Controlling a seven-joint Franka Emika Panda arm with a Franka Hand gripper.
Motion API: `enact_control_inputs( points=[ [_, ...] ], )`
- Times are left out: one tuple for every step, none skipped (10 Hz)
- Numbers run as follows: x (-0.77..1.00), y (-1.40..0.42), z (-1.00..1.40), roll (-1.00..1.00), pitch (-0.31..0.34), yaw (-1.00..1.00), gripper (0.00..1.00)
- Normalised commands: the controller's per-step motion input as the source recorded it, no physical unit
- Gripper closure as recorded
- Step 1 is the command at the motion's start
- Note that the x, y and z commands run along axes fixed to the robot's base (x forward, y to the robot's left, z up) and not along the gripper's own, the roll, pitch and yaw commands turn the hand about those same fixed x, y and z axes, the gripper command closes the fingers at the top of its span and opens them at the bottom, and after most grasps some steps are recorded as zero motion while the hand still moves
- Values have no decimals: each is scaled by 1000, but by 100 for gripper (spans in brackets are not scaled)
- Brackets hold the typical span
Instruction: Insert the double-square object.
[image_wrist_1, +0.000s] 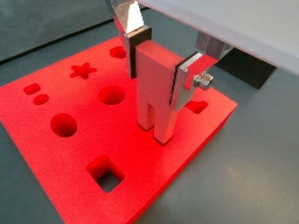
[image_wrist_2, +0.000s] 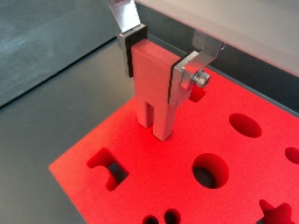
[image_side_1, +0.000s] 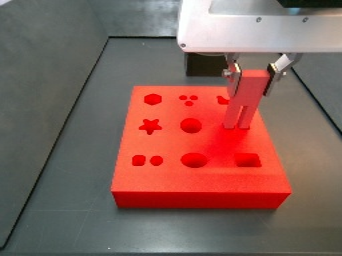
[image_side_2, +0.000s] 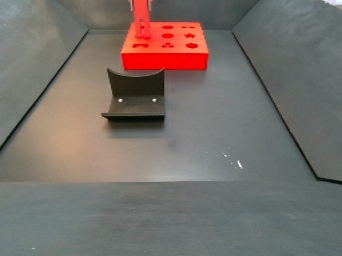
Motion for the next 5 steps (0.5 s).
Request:
enact_control_inputs(
  points=[
    [86,-143,-123,0,0,0,100],
    [97,-57,-203,0,0,0,100],
    [100,0,-251,0,19,0,100],
    [17,0,-389,23,94,-63,100],
    [140,23,-663,-26,56,-163,100]
  ],
)
